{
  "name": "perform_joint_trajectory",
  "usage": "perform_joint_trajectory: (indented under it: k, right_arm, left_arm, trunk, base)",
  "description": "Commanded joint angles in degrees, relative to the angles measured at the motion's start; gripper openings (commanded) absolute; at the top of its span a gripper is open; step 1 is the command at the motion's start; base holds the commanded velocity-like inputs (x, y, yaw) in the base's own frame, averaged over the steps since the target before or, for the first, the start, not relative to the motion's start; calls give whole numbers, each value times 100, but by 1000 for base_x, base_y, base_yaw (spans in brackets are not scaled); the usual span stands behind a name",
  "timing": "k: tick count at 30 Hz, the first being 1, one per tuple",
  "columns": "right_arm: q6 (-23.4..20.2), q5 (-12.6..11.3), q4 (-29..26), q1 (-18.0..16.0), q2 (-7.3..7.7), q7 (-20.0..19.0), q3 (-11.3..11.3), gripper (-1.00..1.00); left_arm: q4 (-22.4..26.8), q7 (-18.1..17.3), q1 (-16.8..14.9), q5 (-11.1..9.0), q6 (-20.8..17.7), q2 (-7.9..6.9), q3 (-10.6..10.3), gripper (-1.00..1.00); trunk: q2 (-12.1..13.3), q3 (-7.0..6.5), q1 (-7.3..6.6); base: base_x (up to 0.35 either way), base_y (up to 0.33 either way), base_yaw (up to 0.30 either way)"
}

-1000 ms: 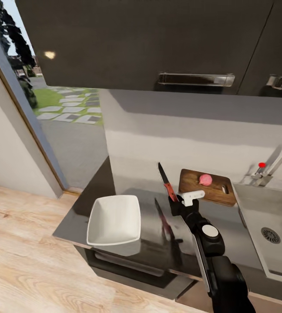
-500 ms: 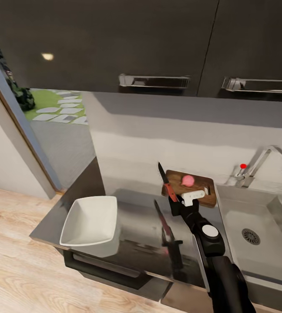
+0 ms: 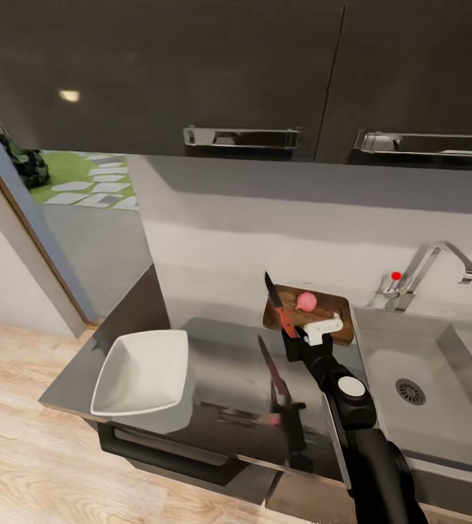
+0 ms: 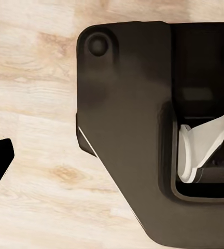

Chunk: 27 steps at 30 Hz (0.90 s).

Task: In the kitchen, take the Vidalia onion out of the sink, dice it on the chopping board with the paring knife, put the diced onion into the bowl on the countertop, then place both the paring knife and the chopping board into the sink.

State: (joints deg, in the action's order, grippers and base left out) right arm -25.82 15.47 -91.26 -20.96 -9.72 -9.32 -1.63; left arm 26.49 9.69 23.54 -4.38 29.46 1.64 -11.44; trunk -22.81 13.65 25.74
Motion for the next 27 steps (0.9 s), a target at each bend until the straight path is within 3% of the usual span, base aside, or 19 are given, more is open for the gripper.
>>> perform_joint_trajectory:
  k: [1, 21, 27]
  right_arm:
    - [-29, 62, -7, -5, -4, -44, 4, -100]
    - [-29, 61, -5, -5, -4, -44, 4, -100]
    - [-29, 61, -4, -5, -4, -42, 4, -100]
  left_arm:
    - [8, 42, 1, -45, 10, -6, -47, 100]
    - [5, 42, 1, -45, 8, -6, -47, 100]
    - [-2, 42, 1, -45, 8, -6, -48, 100]
  trunk:
    - [-11, 5, 4]
    - [-11, -97, 4]
    - [-11, -127, 4]
  base:
    - [0, 0, -247]
    - [0, 1, -262]
    - [0, 126, -263]
